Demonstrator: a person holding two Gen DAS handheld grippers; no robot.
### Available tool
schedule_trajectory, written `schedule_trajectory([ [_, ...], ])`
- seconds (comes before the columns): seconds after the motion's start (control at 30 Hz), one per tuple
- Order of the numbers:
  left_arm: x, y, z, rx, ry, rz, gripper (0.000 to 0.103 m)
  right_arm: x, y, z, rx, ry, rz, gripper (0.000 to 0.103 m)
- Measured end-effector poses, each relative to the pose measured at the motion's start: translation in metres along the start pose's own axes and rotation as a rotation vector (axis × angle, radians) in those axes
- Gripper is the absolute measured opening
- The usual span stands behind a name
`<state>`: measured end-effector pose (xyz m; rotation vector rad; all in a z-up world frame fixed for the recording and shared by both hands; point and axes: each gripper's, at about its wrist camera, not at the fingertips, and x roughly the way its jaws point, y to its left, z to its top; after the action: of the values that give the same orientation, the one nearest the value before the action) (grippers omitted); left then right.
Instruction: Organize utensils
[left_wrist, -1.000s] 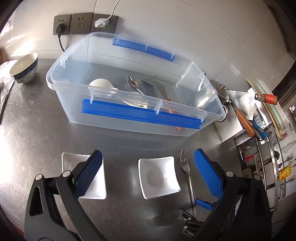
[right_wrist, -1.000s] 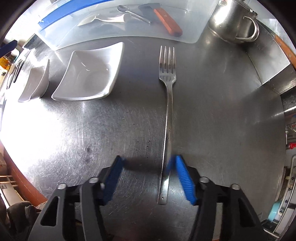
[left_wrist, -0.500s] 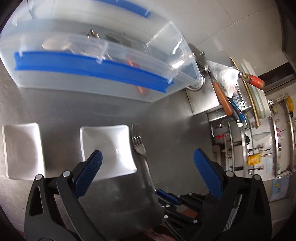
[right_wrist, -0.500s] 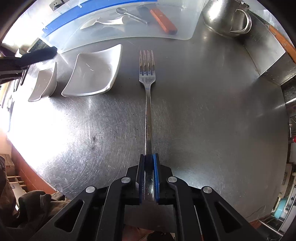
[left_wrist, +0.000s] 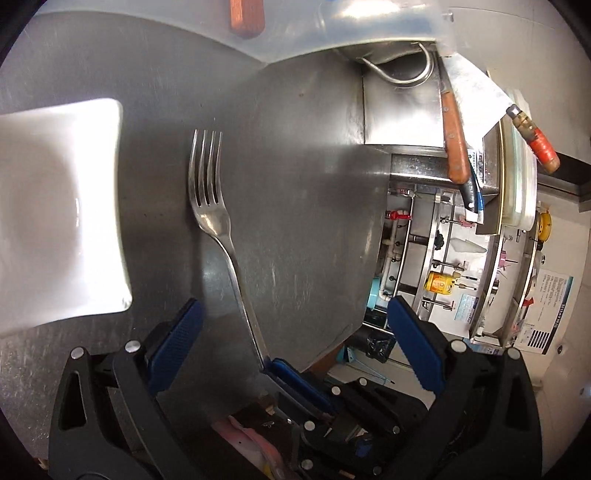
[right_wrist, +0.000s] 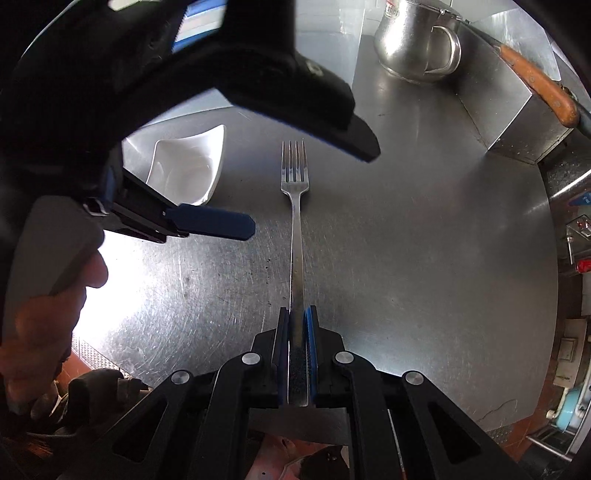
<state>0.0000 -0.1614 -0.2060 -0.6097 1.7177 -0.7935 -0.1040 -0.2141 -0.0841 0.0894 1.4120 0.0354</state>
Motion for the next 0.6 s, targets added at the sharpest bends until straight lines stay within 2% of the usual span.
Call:
schedule_trajectory([
  [0.23,0.034,-0.002,0.007,-0.024,0.114,0.011,0.095,-0.013,-0.006,-0.005,0.013,-0.012,0.003,0.010],
  [0.33,0.046,-0.003,0.012,-0.028,0.126,0.027,0.095,-0.014,-0.010,-0.005,0.022,-0.007,0.024,0.010],
  [0.5,0.053,-0.008,0.020,-0.017,0.126,0.008,0.095,-0.016,-0.014,-0.009,0.025,-0.002,0.034,0.010],
  [0.53,0.054,-0.009,0.022,-0.010,0.120,0.007,0.092,-0.016,-0.014,-0.010,0.024,-0.001,0.035,0.010],
  [0.6,0.055,-0.009,0.022,-0.008,0.127,-0.005,0.070,-0.018,-0.016,-0.011,0.022,-0.002,0.035,0.010],
])
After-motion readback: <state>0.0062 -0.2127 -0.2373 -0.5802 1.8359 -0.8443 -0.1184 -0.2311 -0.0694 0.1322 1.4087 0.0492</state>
